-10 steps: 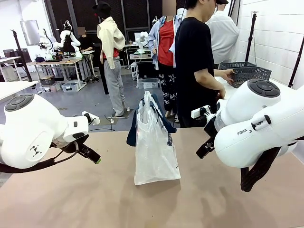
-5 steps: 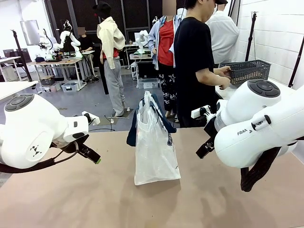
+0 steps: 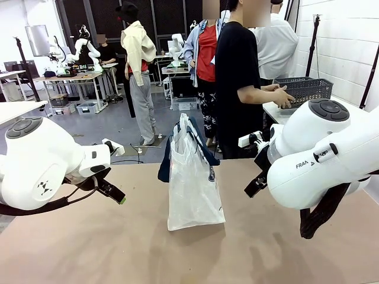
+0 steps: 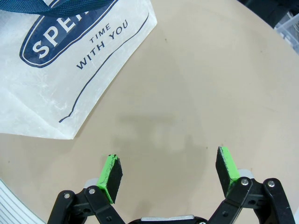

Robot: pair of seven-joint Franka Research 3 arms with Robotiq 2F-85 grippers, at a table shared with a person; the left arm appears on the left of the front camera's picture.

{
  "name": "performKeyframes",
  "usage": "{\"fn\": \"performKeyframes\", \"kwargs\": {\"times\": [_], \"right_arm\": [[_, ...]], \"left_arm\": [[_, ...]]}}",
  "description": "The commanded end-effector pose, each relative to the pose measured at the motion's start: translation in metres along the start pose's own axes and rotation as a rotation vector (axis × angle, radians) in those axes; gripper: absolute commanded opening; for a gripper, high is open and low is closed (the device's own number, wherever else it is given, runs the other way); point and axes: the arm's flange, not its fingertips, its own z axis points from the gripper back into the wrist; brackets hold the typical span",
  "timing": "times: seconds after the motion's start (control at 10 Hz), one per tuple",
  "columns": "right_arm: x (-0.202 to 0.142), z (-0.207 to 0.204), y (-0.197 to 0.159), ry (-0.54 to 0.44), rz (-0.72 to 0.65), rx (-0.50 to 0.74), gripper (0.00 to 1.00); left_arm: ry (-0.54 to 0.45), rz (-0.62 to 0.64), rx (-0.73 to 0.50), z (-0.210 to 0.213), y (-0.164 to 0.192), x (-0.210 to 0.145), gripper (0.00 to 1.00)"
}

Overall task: Transfer purchased items from the store into the shopping bag.
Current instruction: Open the Reusable shopping bag in the center of the table.

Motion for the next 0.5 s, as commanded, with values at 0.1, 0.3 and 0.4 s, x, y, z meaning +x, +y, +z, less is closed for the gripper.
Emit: {"fn": "performKeyframes", "kwargs": {"times": [0.1,0.3,0.4], "right_arm": [[0.0000,0.0000,-0.0001,0.000,0.000,0.000,1.00],[0.0000,0.0000,-0.0001,0.000,0.000,0.000,1.00],[0.0000,0.0000,-0.0001,0.000,0.000,0.000,1.00]], "left_arm": [[0.000,0.002,0.000,0.0001,0.0010,-0.0005,1.00],[0.000,0.002,0.000,0.0001,0.0010,-0.0005,1.00],[0.000,0.002,0.000,0.0001,0.0010,-0.0005,1.00]]}}
